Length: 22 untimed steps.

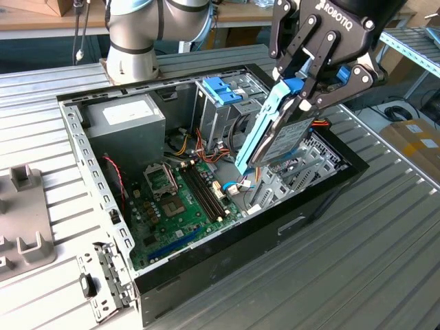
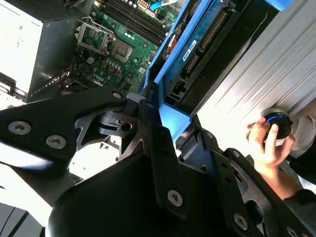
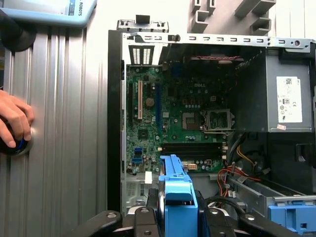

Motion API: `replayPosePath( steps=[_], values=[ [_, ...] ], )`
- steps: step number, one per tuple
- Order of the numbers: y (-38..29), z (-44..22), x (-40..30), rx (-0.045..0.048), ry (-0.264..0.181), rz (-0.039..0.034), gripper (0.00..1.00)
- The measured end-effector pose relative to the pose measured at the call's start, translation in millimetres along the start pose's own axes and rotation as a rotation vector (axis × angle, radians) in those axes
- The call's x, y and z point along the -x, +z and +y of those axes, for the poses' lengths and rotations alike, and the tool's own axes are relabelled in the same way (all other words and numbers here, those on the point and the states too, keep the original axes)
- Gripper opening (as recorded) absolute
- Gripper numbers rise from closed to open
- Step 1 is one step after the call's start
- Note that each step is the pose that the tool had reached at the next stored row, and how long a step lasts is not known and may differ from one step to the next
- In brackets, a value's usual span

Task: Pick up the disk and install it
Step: 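Pick up the disk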

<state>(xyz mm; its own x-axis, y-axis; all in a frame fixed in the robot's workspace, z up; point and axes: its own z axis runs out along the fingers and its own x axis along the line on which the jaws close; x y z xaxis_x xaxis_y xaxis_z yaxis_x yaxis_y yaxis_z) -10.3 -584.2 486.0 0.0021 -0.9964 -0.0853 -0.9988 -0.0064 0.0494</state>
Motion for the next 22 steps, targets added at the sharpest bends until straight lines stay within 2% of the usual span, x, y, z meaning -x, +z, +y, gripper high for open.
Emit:
replayPosePath(
  steps=[13, 14, 16, 17, 18, 22],
  values=[
    [1.2, -6.9, -0.4, 0.0001, 0.000, 0.0001, 0.37],
    [2.5, -11.8, -2.2, 0.0000, 0.000, 0.0000, 0.37],
    [2.7, -13.2, -7.5, 0.0000, 0.000, 0.0001, 0.37],
    [2.9, -13.9, -13.5, 0.0001, 0.000, 0.0001, 0.37],
    [3.1, -14.1, -16.5, 0.0001, 0.000, 0.0000, 0.37],
    [3.2, -14.3, -19.2, 0.0000, 0.000, 0.0001, 0.37]
  ],
)
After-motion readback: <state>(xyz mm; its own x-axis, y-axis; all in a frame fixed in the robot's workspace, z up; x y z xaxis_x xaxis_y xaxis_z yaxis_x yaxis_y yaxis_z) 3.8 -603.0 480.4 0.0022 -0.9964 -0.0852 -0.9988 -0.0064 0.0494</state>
